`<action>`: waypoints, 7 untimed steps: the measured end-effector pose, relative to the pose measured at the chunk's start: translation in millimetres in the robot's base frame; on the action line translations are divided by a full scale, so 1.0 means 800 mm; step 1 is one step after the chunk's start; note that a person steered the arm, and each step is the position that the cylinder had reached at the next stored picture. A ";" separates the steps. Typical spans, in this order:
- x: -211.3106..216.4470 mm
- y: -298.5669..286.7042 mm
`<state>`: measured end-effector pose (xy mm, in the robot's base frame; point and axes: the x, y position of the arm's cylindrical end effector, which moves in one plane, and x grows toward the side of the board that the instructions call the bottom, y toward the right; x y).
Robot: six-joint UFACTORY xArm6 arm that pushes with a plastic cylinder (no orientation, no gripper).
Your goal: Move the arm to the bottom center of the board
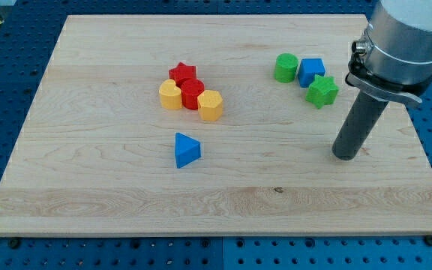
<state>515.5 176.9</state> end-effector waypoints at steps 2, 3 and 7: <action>0.019 -0.017; 0.029 -0.035; 0.099 -0.216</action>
